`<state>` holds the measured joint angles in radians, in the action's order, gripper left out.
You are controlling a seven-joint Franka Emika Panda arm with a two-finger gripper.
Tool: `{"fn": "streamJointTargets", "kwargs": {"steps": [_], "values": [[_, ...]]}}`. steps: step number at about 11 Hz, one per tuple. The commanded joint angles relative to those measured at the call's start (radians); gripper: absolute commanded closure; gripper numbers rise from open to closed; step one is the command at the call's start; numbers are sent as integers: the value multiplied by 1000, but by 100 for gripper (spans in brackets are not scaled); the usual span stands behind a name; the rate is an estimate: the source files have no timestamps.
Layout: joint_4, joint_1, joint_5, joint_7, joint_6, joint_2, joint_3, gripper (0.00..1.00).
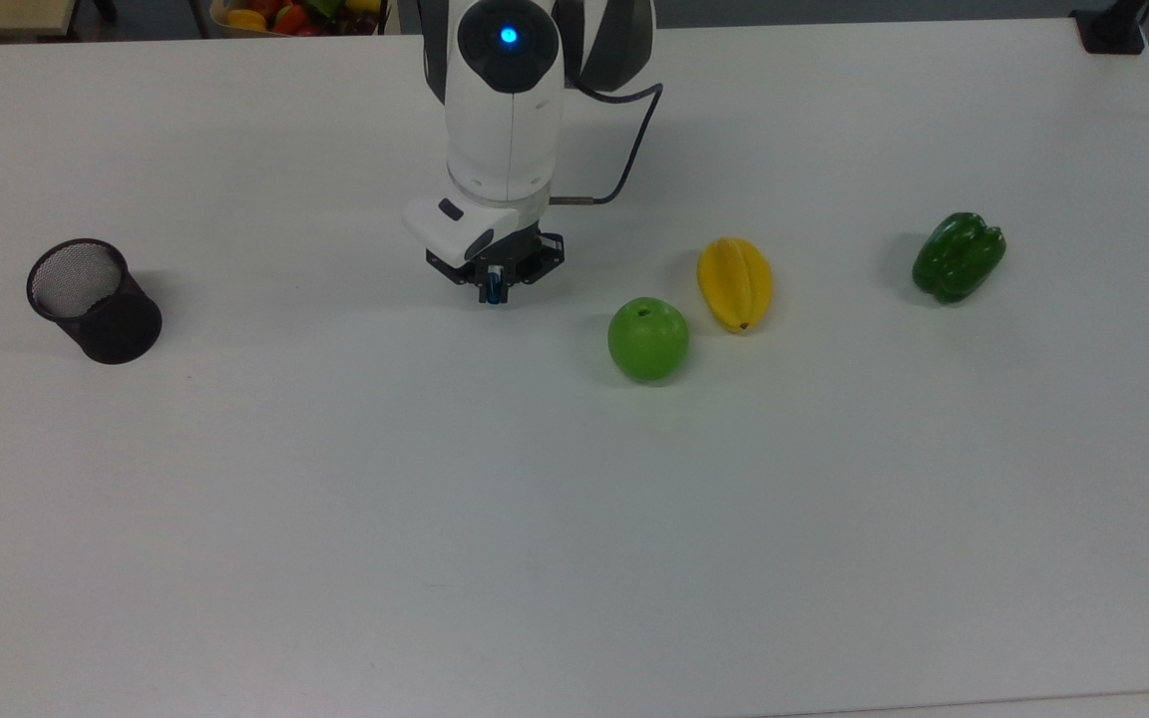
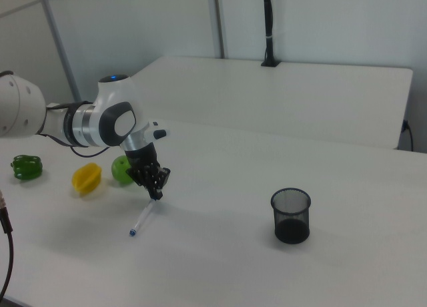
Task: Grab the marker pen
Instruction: 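Open the gripper to release the marker onto the table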
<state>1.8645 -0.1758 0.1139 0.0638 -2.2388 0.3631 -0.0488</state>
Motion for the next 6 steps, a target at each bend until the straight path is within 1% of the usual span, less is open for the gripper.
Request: {"fn": "streamJointTargets", "kwargs": {"steps": [1,2,3,4,6], "values": [[27,1,1,-3,-56,0,-3,56],[25,1,1,1,-54,-4,-3,39],[21,5,0,8,-51,-9,-3,6],[19,5,0,11,-42,-21,-3,0],[10,5,0,25,0,-70,-2,0]]}}
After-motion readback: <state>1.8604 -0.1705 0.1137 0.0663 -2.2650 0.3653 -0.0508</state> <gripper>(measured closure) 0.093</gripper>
